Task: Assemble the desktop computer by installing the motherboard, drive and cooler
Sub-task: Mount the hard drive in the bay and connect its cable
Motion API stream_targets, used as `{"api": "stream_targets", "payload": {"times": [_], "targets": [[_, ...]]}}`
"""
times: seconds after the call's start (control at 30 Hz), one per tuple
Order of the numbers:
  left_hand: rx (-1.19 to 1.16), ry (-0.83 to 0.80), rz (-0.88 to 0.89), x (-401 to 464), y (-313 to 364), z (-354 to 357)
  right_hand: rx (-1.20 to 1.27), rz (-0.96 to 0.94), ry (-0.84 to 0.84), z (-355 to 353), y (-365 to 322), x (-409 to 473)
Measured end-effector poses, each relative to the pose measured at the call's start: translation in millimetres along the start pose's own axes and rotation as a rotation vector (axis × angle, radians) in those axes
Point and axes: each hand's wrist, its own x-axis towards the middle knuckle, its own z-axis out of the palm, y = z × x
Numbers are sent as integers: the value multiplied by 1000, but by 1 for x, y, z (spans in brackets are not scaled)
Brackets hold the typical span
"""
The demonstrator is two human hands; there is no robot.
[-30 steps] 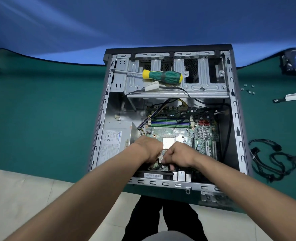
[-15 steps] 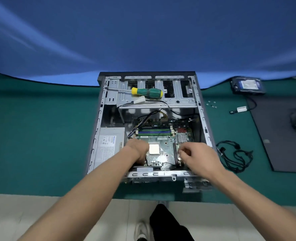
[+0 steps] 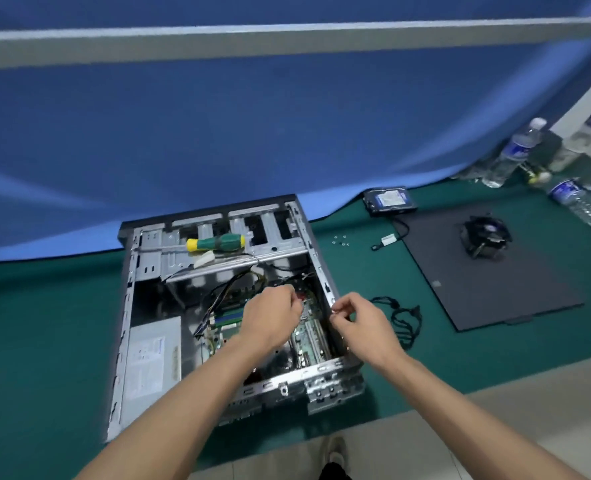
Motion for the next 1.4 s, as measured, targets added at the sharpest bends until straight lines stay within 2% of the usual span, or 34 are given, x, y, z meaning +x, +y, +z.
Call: {"api": "stream_targets", "payload": {"times": [0.17,0.23,0.37,0.53,0.67,0.77,0.9,1.07,1.17,1.27,1.33,1.4], "targets": [[42,65,101,57,41,2,399,150,-153,-15,9,43],[69,81,99,85,55,6,452,177,-186,-25,15,62],[193,132,110,139,65,9,242,95,-92,-47,34,109],[313,111,54,221,58,14,-148,25,42,-84,62,217],[323,142,43,253,49,17,-417,-56,133,-99,80,306],[211,221,5,260,43,19,-665,-79,105,-102,95,364],[188,175,-19,261,40,22,-932,-113,56,-98,110,415],[193,144,-24,263,38,22,-950,-135,6,-93,113,440],[215,119,-37,263,40,22,-883,-32,-89,-89,107,437],[219,102,-50,263,43,21,-919,22,-183,-84,104,429],[216,96,-57,263,44,21,-893,21,-174,-84,105,426],[224,84,-63,264,45,20,-847,-6,-90,-87,104,428]]}}
